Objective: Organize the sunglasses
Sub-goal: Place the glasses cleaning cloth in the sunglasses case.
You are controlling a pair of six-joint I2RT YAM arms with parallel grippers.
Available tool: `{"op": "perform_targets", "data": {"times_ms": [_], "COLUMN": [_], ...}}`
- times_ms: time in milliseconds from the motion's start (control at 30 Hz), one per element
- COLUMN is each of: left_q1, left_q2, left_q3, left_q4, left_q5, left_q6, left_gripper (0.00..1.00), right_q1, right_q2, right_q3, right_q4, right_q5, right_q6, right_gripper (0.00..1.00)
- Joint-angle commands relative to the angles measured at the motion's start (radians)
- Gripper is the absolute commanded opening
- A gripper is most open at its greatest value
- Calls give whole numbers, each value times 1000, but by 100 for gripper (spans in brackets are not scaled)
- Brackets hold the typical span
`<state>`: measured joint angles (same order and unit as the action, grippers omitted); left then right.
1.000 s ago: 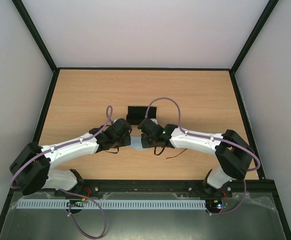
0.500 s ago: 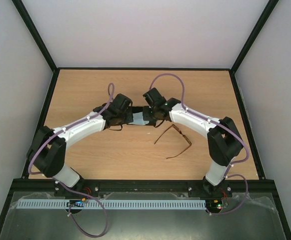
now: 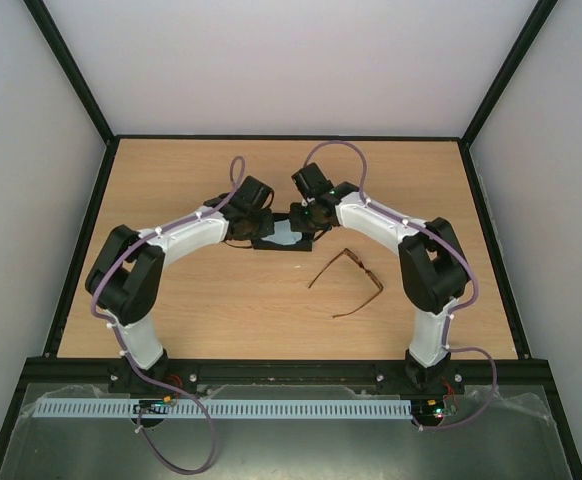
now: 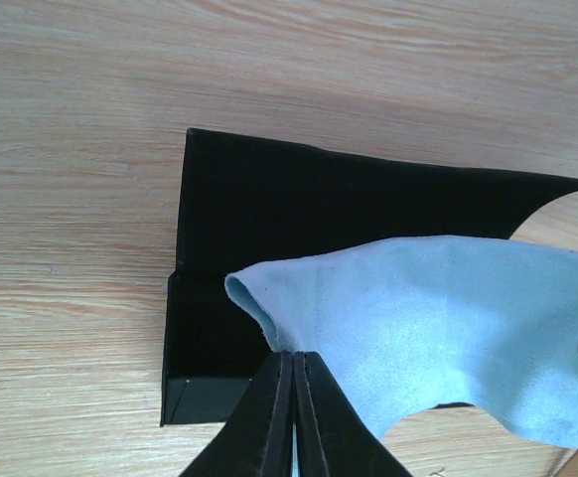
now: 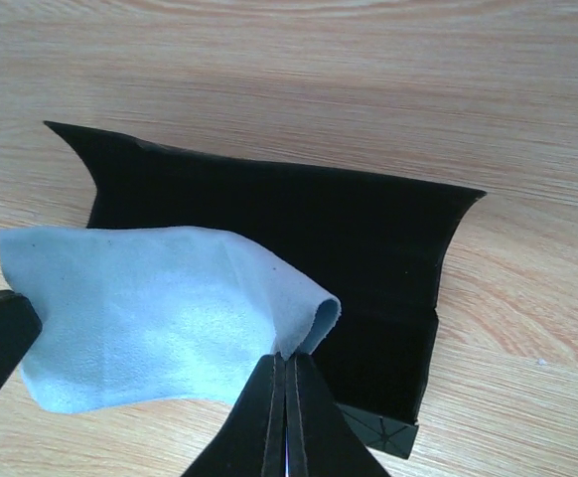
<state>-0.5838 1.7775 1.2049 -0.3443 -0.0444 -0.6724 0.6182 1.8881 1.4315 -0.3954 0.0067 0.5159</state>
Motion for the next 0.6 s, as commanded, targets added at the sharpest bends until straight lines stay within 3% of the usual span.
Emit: {"op": "perform_targets", "data": {"times_ms": [0, 567], "left_q1": [17, 34], "left_q2": [40, 135], "left_q3": [40, 81], "left_q4": [0, 14], "left_q5": [7, -7], "left_q6": [29, 58], "left_gripper": [2, 2], "right_q1": [-23, -56], "right_q2": [32, 112], "right_q3": [14, 34], "right_q4": [-42, -28], "right_q5": [-26, -37], "right_q6": [-26, -48], "right_gripper": [1, 1]}}
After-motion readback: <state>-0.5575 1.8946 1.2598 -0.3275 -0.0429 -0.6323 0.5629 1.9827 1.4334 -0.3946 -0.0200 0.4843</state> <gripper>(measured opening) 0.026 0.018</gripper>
